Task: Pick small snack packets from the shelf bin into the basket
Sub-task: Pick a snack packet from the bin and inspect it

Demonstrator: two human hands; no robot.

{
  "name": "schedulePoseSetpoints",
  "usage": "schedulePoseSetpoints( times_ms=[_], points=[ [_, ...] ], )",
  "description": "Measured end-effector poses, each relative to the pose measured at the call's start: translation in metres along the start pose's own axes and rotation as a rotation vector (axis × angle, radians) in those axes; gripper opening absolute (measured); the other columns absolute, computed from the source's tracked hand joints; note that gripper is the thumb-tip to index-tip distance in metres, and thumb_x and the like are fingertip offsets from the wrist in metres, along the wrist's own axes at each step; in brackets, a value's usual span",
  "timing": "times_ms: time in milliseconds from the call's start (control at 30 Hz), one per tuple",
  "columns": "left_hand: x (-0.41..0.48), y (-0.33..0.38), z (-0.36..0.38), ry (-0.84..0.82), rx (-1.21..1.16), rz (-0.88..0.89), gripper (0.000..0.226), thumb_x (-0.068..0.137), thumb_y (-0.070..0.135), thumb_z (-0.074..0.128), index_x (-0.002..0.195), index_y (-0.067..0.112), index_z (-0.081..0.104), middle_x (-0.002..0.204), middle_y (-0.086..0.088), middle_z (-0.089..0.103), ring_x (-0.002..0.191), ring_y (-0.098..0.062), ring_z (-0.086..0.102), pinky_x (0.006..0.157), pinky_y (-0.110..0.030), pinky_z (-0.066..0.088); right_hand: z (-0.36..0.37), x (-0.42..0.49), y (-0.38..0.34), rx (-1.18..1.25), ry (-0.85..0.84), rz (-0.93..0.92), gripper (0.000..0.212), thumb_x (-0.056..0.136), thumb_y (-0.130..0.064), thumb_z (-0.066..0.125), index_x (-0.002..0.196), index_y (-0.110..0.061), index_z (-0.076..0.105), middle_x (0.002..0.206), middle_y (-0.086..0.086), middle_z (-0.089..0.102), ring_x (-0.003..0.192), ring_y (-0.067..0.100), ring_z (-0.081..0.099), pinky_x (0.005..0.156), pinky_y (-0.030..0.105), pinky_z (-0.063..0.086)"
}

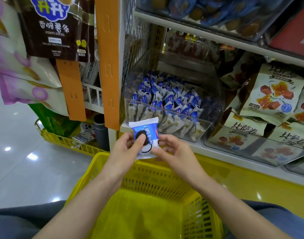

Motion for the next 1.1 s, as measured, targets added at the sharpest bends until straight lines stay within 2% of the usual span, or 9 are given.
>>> schedulePoseSetpoints(
  times_ms=[200,300,400,467,567,633,800,967,1100],
  points=[
    [-0.002,0.004,0.004,-0.084,-0.039,-0.038,0.018,0.086,0.022,0.063,0.104,0.019,0.063,0.1,-0.003,0.072,0.098,-0.02,0.067,0.09,-0.038,0.052,-0.01,0.001,-0.004,0.038,0.039,-0.017,0.031,0.08,0.003,0.066,0.107,-0.012,0.066,0.079,-0.015,0.072,0.065,-0.004,0.061,0.053,0.013,0.047],
    [-0.002,0.009,-0.001,-0.044,-0.048,-0.005,0.016,0.086,0.022,0.063,0.102,0.02,0.064,0.099,-0.004,0.072,0.097,-0.022,0.067,0.092,-0.043,0.051,-0.007,0.001,-0.011,-0.008,-0.018,-0.04,0.035,0.084,0.004,0.06,0.105,-0.023,0.065,0.089,-0.017,0.071,0.077,-0.005,0.064,0.061,0.013,0.049],
    [0.002,0.018,-0.011,0.016,-0.09,0.024,0.01,0.088,0.023,0.061,0.098,0.025,0.062,0.104,-0.015,0.069,0.099,-0.027,0.064,0.096,-0.047,0.048,-0.017,0.004,-0.037,-0.176,-0.002,-0.154,0.041,0.086,0.002,0.057,0.103,-0.035,0.059,0.104,-0.016,0.066,0.093,-0.006,0.063,0.08,0.013,0.051],
    [0.004,0.026,-0.019,0.054,-0.112,0.057,0.007,0.089,0.025,0.06,0.095,0.028,0.061,0.106,-0.016,0.067,0.096,-0.027,0.063,0.097,-0.047,0.047,-0.035,0.016,-0.059,-0.313,0.085,-0.255,0.034,0.087,-0.006,0.057,0.109,-0.032,0.059,0.104,-0.017,0.065,0.098,-0.004,0.062,0.086,0.011,0.048],
    [0.007,0.034,-0.025,0.071,-0.141,0.08,0.007,0.088,0.027,0.06,0.095,0.029,0.062,0.105,-0.01,0.068,0.104,-0.028,0.062,0.097,-0.046,0.047,-0.069,0.056,-0.08,-0.448,0.298,-0.311,0.023,0.09,-0.014,0.057,0.111,-0.022,0.06,0.097,-0.016,0.063,0.091,-0.003,0.061,0.08,0.005,0.045],
    [0.009,0.035,-0.026,0.068,-0.144,0.081,0.006,0.088,0.027,0.06,0.094,0.029,0.062,0.104,-0.012,0.068,0.104,-0.027,0.062,0.098,-0.047,0.046,-0.084,0.092,-0.076,-0.568,0.363,-0.235,0.023,0.092,-0.018,0.056,0.115,-0.016,0.06,0.101,-0.007,0.064,0.086,-0.001,0.057,0.076,0.004,0.042],
    [0.012,0.039,-0.028,0.064,-0.154,0.094,0.007,0.087,0.028,0.061,0.094,0.028,0.061,0.102,-0.014,0.068,0.102,-0.029,0.062,0.096,-0.049,0.047,-0.103,0.164,-0.031,-0.793,0.312,0.084,0.036,0.092,-0.023,0.056,0.122,-0.003,0.056,0.118,0.014,0.062,0.108,0.024,0.058,0.086,0.025,0.041],
    [0.016,0.045,-0.03,0.047,-0.183,0.112,0.011,0.087,0.03,0.061,0.098,0.028,0.062,0.104,-0.015,0.067,0.103,-0.03,0.062,0.097,-0.048,0.047,-0.108,0.179,-0.018,-0.857,0.303,0.177,0.036,0.086,-0.028,0.065,0.089,0.008,0.068,0.092,0.025,0.068,0.086,0.033,0.063,0.079,0.039,0.049],
    [0.017,0.045,-0.026,0.025,-0.196,0.106,0.012,0.086,0.03,0.062,0.098,0.029,0.063,0.103,-0.013,0.069,0.103,-0.028,0.063,0.097,-0.047,0.047,-0.107,0.178,-0.017,-0.893,0.316,0.209,0.033,0.077,-0.031,0.074,0.085,0.0,0.068,0.089,0.018,0.069,0.084,0.031,0.064,0.082,0.044,0.053]
  ],
)
Point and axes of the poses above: each hand's wrist, its own x-axis towards the middle knuckle, its own z-axis out of the palm, y = z × x, the point moved 9 cm from there along x, towards the middle knuckle
